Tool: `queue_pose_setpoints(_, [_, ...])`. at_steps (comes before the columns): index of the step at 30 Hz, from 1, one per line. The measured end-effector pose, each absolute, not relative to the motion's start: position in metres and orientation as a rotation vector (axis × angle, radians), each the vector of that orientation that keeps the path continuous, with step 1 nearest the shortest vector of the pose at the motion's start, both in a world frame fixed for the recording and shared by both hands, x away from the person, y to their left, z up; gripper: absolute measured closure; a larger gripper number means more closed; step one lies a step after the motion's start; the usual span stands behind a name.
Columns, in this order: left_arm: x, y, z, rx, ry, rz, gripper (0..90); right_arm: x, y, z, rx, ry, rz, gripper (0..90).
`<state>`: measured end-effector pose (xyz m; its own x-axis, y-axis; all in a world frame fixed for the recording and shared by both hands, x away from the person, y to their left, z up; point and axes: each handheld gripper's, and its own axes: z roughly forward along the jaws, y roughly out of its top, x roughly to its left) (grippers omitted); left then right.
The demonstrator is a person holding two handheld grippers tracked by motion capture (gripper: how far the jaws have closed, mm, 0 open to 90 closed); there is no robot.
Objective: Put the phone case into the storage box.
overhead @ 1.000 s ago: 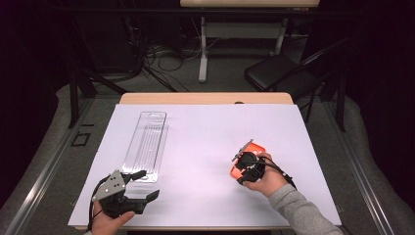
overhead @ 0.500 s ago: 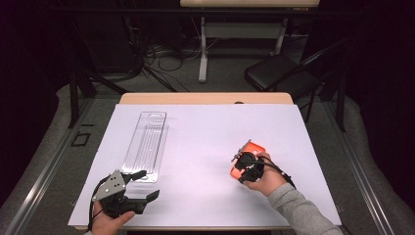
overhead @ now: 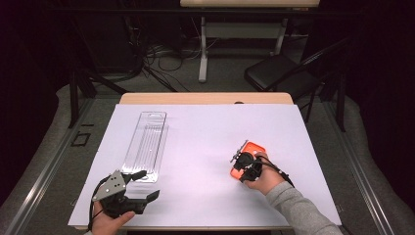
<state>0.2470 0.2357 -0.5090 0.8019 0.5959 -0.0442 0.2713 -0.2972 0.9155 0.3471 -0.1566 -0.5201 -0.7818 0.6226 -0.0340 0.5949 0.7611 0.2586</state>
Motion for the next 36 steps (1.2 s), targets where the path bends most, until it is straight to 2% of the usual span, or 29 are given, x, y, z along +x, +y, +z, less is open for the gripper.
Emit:
queue_pose_setpoints(17, [0.2472,0.2356,-0.5094,1.893,0.656,0.368,19.7,0.3472,-0.1531,-0.5254,0.923,2.869,0.305,87.3])
queue_pose_setpoints(36, [0.2473,0.2354,-0.5097,1.893,0.657,0.368,19.7,0.3469,-0.1526,-0.5262,0.900,2.878,0.306,88.0])
